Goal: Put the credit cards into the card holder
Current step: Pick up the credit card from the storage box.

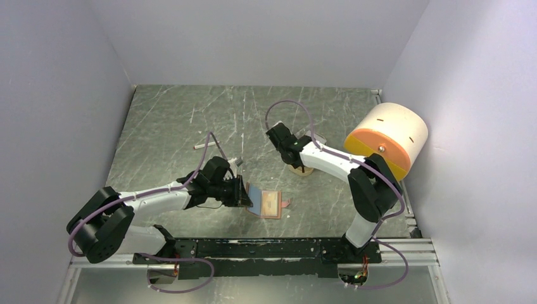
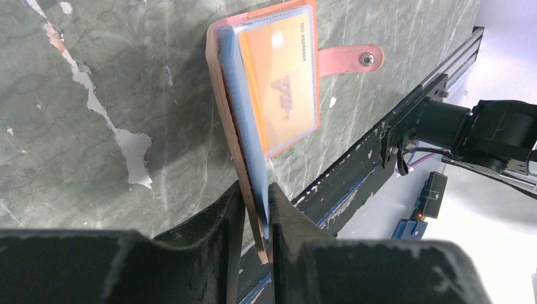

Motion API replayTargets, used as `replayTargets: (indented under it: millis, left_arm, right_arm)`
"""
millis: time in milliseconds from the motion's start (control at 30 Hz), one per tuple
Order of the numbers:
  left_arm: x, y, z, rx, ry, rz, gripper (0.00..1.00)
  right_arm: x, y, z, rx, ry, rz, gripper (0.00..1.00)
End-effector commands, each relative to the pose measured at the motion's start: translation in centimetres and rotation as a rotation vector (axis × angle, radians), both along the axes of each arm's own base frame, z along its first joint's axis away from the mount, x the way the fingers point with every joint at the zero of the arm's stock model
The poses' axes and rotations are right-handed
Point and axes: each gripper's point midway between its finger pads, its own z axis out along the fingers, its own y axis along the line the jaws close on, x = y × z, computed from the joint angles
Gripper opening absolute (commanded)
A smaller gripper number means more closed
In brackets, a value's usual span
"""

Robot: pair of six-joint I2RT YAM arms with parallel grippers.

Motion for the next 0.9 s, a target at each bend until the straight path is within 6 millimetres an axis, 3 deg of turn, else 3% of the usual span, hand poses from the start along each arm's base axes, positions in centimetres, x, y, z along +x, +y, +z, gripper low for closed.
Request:
replayTargets:
  millis: [0,200,367,500,667,867]
  left_arm:
    - [0.2,0.3,-0.6,0.008,0.006,0.029,0.26]
    - [0.4,0.6,-0.7,0.024,0.007,0.057,0.34]
    - [0.5,0.8,-0.7,0.026,0.011,0.076,0.22]
    - [0.4,0.4,-0.6,-0.010,0.019,0.089,0.13]
    - [0.6,-0.8,0.2,-0.109,0.041,0.105,0.09]
    - [0.9,-2.4,1.4,-0.242,0.062,0.121,0.09]
  right_arm:
    - [-0.6,1.5,1.8,0.065,-0.023,-0.036,0.00]
    - [-2.2,2.6,2.9,0.104,-0.022,-0.038,0.00]
    - [-2.9,3.0,4.5,0.200,-0.053,-0.102,0.00]
    - [-4.0,4.4,6.2,0.388,-0.065,-0.126,0.00]
    - [-5.6,6.3,8.2,0.612,-0.060,-0.117,0.00]
    - [-7.3,8.0,8.8,0.821,-0.029,-0.145,0.00]
